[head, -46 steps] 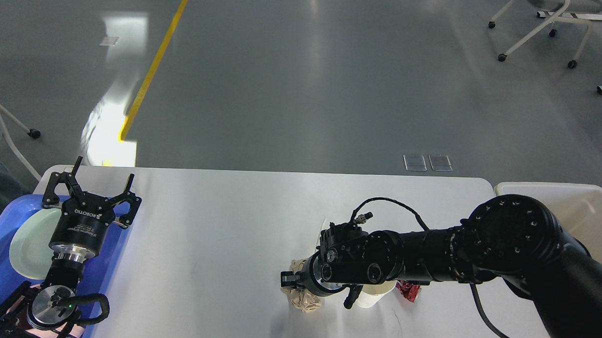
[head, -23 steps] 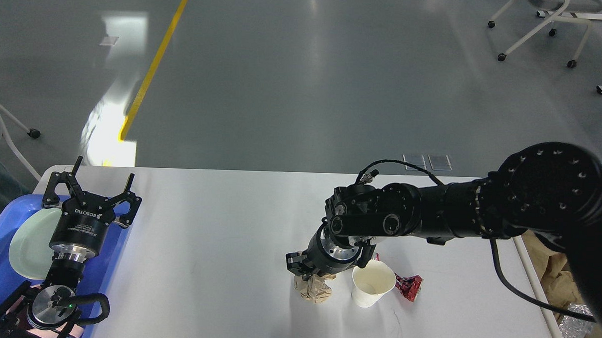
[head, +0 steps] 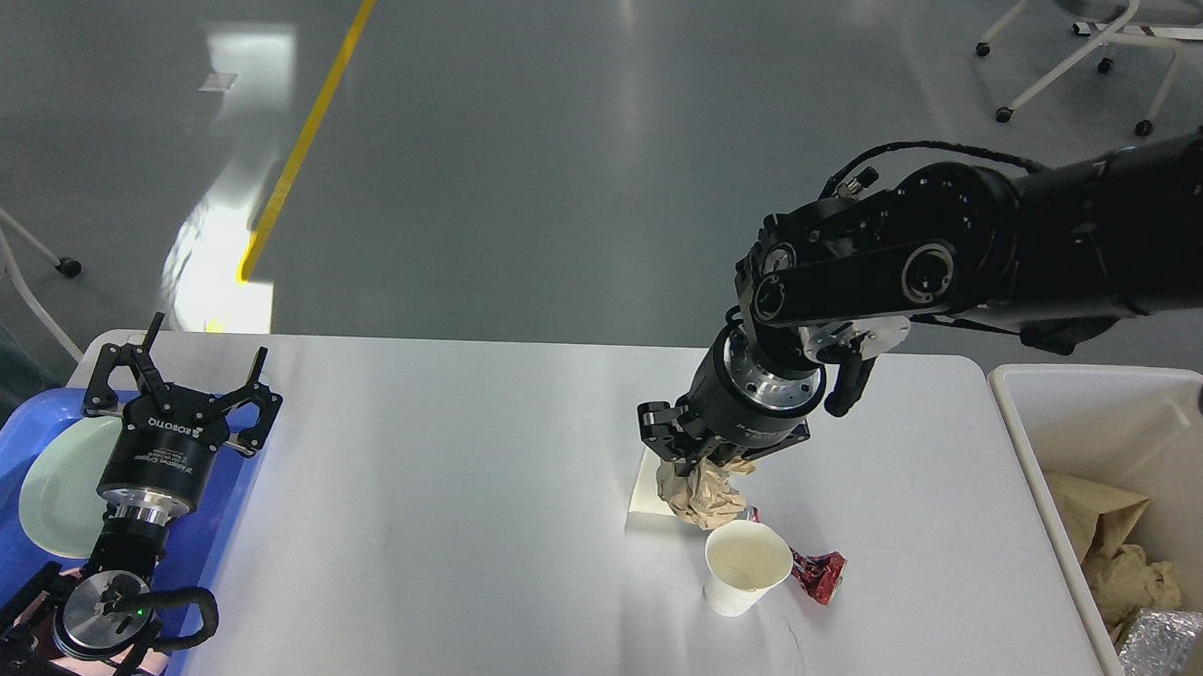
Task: Tidy desktop
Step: 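Lift the napkin and carry it into the white bin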
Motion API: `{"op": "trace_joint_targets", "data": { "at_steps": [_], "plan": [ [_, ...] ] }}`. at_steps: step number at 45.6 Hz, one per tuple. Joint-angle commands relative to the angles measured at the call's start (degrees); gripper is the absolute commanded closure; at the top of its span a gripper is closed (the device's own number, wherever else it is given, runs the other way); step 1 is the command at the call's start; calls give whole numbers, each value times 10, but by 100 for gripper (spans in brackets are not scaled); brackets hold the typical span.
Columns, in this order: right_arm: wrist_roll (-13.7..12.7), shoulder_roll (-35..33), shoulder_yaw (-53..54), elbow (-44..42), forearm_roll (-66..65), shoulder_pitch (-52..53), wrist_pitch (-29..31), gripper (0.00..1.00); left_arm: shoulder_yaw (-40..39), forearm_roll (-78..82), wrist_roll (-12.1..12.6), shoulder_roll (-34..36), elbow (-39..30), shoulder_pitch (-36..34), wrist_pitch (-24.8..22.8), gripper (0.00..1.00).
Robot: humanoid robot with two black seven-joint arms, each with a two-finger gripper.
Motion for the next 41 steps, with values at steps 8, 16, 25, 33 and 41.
{"op": "trace_joint_targets", "data": {
  "at_steps": [8,16,25,33,41],
  "plan": [
    [117,-6,-132,62,18,72,0,100,0,0,0,0,0,0,1,3],
    [116,-6,-139,60,18,70,-1,100,0,0,0,0,0,0,0,3],
    [117,-48,-201,57,17,49,-6,100,0,0,0,1,0,0,0,3],
    [117,-150,-259,40,8,-5,-11,100,0,0,-1,0,0,0,1,3],
    [117,-261,-288,-24,-10,-87,-23,100,0,0,-1,0,0,1,0,3]
  ]
}}
